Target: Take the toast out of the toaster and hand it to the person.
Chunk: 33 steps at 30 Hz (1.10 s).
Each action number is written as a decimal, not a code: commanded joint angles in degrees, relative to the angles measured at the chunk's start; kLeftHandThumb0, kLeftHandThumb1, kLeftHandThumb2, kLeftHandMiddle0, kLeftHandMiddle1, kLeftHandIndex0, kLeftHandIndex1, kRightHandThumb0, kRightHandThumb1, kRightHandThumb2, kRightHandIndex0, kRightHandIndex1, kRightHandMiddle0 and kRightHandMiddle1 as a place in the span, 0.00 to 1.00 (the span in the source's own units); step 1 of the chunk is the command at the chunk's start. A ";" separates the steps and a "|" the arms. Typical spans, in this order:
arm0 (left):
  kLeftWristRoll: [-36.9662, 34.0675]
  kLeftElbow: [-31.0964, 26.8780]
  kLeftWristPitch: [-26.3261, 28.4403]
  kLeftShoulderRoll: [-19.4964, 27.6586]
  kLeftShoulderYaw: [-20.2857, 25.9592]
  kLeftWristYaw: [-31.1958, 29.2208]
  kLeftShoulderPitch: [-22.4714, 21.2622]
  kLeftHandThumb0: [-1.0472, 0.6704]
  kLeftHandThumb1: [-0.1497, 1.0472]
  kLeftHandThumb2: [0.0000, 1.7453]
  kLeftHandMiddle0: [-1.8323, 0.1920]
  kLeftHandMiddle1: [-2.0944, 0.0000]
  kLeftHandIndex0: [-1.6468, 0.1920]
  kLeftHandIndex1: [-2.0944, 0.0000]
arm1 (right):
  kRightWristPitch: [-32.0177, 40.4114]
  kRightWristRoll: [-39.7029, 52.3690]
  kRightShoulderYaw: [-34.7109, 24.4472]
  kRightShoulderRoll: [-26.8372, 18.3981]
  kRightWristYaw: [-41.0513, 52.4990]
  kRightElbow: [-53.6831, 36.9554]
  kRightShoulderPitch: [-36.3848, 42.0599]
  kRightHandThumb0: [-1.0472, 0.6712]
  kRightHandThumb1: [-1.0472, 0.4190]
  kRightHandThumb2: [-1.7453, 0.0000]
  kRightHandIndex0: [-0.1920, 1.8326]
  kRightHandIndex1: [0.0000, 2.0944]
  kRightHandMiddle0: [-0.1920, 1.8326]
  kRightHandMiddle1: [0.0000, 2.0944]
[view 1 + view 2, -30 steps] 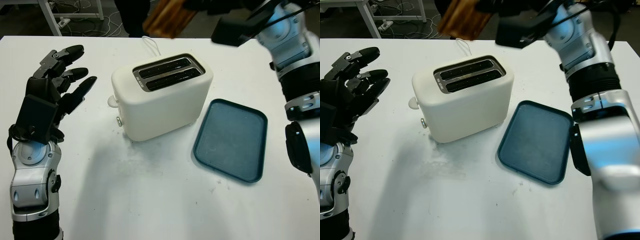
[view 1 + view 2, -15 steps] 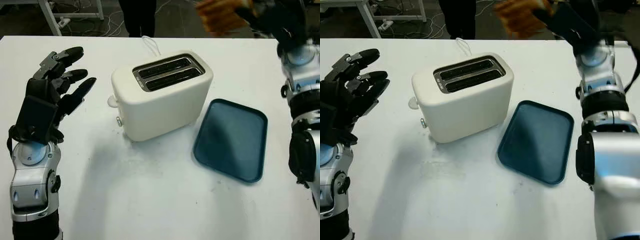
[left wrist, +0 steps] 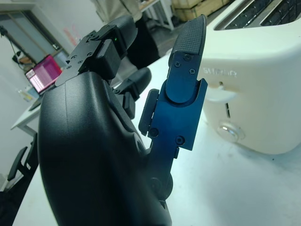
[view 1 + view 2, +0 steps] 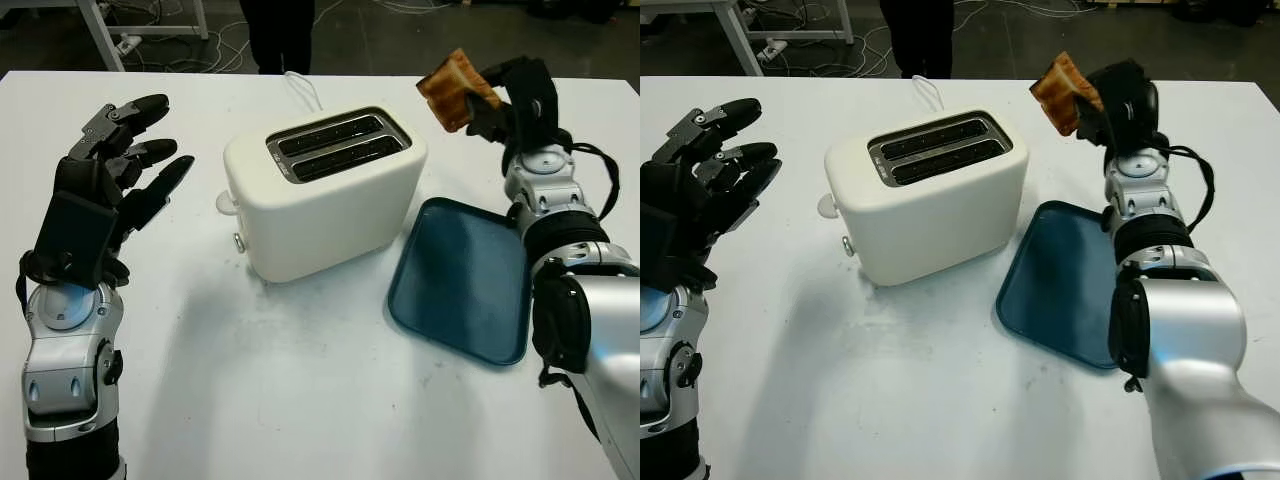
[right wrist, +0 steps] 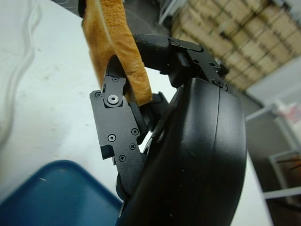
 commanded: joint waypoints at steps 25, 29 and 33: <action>-0.06 -0.33 -0.34 0.25 0.41 0.19 0.72 0.27 0.88 0.00 0.79 0.57 0.69 0.76 | -1.84 3.15 -2.76 1.83 2.92 2.17 -2.55 0.53 0.09 0.75 0.46 0.83 0.29 0.83; -0.28 -0.13 -0.45 0.19 0.53 0.12 0.68 0.28 0.87 0.00 0.79 0.57 0.69 0.76 | -2.18 3.18 -2.71 1.77 3.42 2.15 -2.44 0.54 0.09 0.75 0.46 0.83 0.29 0.83; -0.48 -0.14 -0.46 0.21 0.58 0.07 0.75 0.27 0.87 0.00 0.79 0.57 0.69 0.76 | -3.24 3.58 -3.24 2.03 4.02 1.97 -2.32 0.55 0.09 0.76 0.46 0.83 0.30 0.83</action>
